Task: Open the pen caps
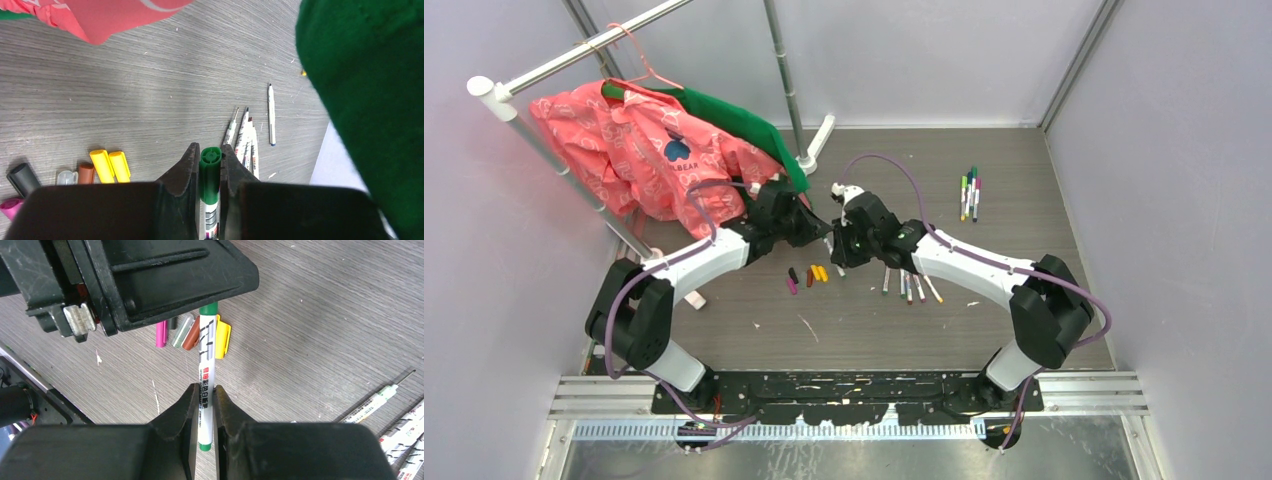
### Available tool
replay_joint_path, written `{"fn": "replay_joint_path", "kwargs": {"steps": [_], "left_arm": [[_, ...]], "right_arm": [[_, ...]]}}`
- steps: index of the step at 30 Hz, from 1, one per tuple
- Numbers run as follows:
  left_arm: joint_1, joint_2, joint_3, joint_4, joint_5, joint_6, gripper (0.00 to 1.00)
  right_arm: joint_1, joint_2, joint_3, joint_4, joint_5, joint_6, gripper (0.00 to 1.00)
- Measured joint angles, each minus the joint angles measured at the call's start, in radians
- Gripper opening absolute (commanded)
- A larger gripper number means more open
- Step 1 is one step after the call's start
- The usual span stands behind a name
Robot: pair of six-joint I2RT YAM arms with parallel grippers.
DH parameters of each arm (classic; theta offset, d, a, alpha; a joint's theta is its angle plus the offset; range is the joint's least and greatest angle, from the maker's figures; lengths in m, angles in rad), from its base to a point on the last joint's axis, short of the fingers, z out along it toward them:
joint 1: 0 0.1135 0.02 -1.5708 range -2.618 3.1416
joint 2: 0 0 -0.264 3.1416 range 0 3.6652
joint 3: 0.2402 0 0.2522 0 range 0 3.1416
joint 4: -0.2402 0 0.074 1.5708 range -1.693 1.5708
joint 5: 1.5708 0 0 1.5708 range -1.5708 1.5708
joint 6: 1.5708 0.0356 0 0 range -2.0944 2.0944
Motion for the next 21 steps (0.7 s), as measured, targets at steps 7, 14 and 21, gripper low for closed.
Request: {"fn": "replay_joint_path", "kwargs": {"steps": [7, 14, 21], "left_arm": [[0.001, 0.0, -0.01, 0.009, 0.002, 0.003, 0.0], [0.006, 0.0, -0.004, -0.008, 0.052, 0.008, 0.0], [0.024, 0.0, -0.001, -0.013, 0.107, -0.001, 0.0]], "right_arm": [[0.002, -0.022, -0.059, 0.054, 0.004, 0.007, 0.01], [0.008, -0.104, -0.184, 0.171, 0.017, 0.031, 0.01], [0.018, -0.162, -0.267, 0.26, 0.043, 0.055, 0.01]]}}
